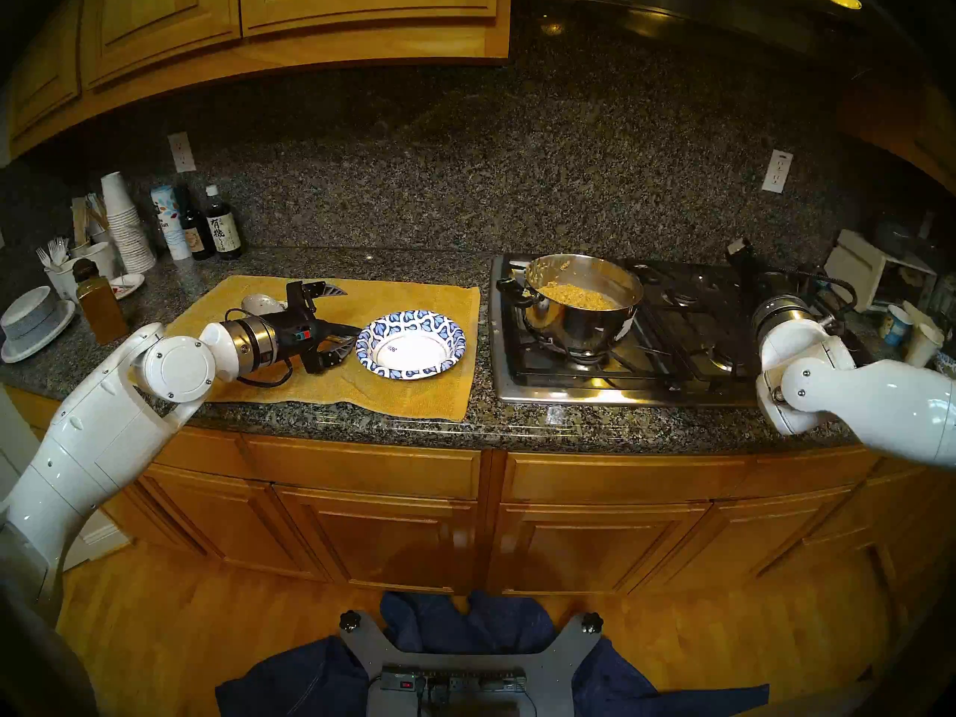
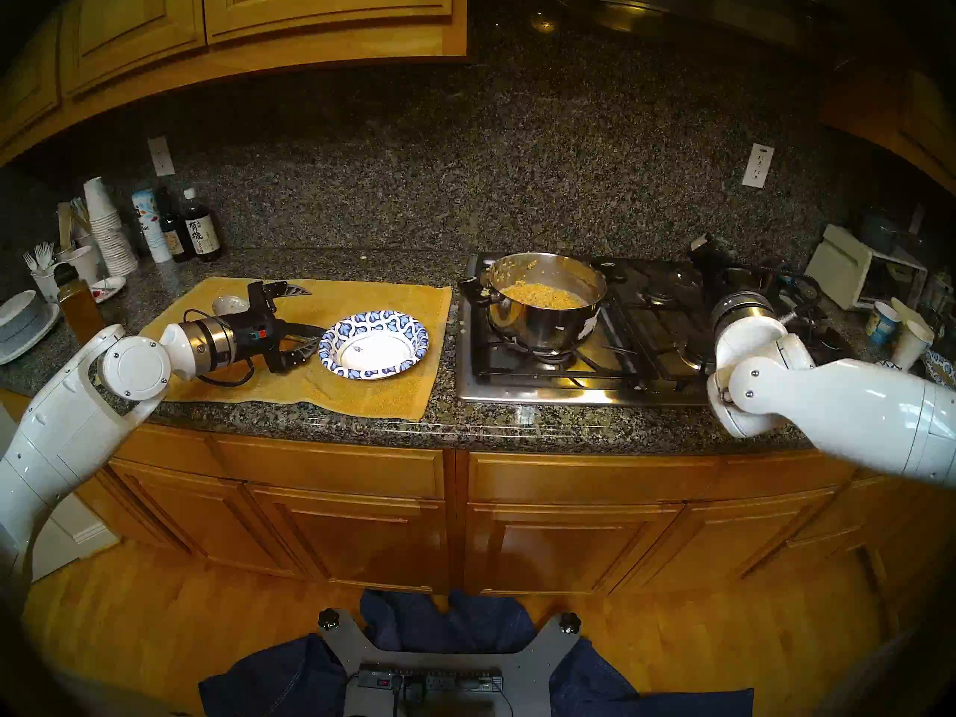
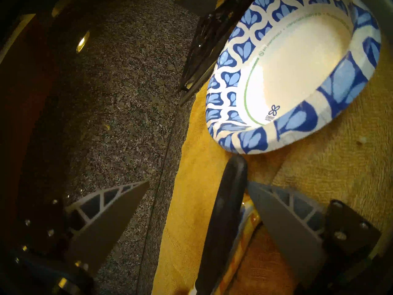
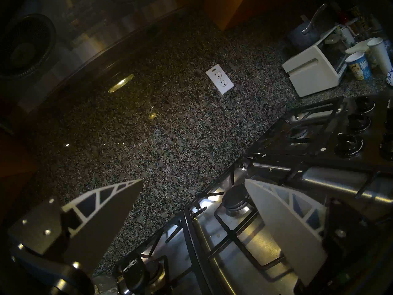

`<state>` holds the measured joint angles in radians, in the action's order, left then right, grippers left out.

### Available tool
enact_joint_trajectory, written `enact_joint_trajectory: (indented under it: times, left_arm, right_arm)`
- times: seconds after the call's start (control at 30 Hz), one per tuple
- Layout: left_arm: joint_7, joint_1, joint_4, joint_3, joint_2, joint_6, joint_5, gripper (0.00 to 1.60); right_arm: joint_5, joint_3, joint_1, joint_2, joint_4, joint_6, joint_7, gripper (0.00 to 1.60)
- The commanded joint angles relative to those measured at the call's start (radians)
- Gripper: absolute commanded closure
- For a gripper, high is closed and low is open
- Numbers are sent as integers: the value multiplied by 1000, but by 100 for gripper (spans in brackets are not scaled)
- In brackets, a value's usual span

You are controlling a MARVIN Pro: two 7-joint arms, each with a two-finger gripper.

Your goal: Scoop oatmeal into bowl

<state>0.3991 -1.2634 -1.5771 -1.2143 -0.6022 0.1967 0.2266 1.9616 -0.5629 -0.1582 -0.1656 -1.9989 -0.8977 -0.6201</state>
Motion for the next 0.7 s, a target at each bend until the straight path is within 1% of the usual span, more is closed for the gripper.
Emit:
enact_joint_trajectory:
  times: [0.0,0.2,0.3,0.57,0.6,0.67]
  left_arm:
    - [-34,59,16,-11,-22,-3,41,0]
    - [-60,66,37,-8,-44,0,71,0]
    - [-63,68,43,-9,-49,3,76,6]
    - [-47,66,29,-22,-42,3,58,1]
    - [-29,63,20,-28,-34,-1,42,0]
    - [-25,61,16,-30,-30,-1,38,0]
  right_arm:
    - [-13,27,-31,-2,1,-4,7,0]
    - [-13,27,-31,-2,1,-4,7,0]
    - [-13,27,-31,-2,1,-4,6,0]
    - [-13,27,-31,-2,1,-4,7,0]
    - [-13,27,-31,-2,1,-4,7,0]
    - [-13,27,-31,-2,1,-4,7,0]
